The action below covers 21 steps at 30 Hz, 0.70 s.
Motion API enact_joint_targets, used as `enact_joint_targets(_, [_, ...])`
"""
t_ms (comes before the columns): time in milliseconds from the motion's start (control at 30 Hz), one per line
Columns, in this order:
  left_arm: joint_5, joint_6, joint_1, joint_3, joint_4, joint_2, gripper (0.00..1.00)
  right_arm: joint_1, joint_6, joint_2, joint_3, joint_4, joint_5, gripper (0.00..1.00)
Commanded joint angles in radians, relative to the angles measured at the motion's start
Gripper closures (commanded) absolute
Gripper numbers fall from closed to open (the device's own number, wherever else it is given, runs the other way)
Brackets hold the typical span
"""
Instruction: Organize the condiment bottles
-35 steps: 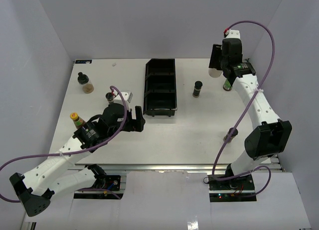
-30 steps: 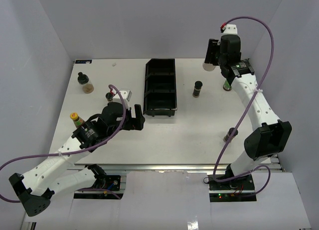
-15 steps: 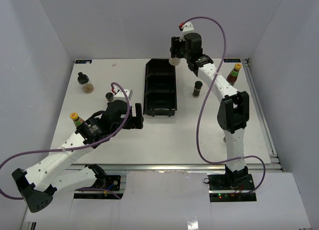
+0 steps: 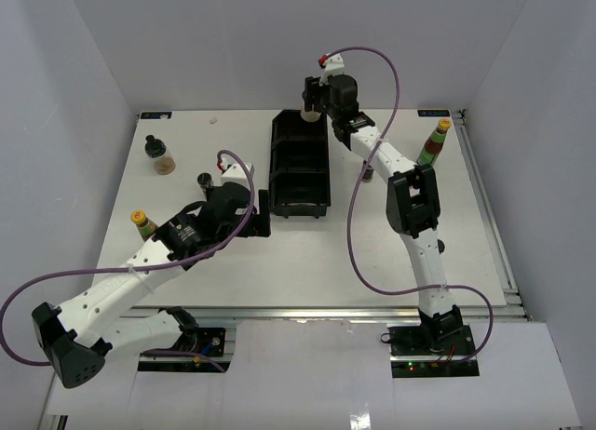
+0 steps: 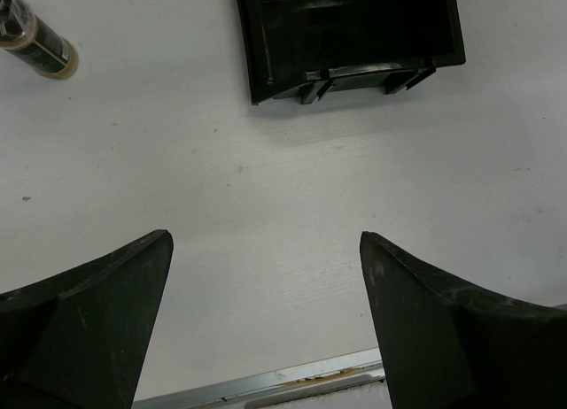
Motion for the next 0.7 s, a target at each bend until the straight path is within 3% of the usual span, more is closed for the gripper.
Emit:
enact_joint_targets(0, [-0.041,0.019,0.007,0.022,0.028,0.001,0.02,-0.006,0.000,0.009,0.040,0.205,0.015,0.92])
enact_joint_targets(533, [-0.066,0.037,0.018,0.026,0.040,0.013,0.02,-0.004,0.019,0.062,-0.021,0.188,0.026,0.92])
enact_joint_targets(667, [-0.072,0.039,0.019,0.026,0.040,0.009,0.02,0.000,0.031,-0.001,-0.141,0.257,0.020,0.92])
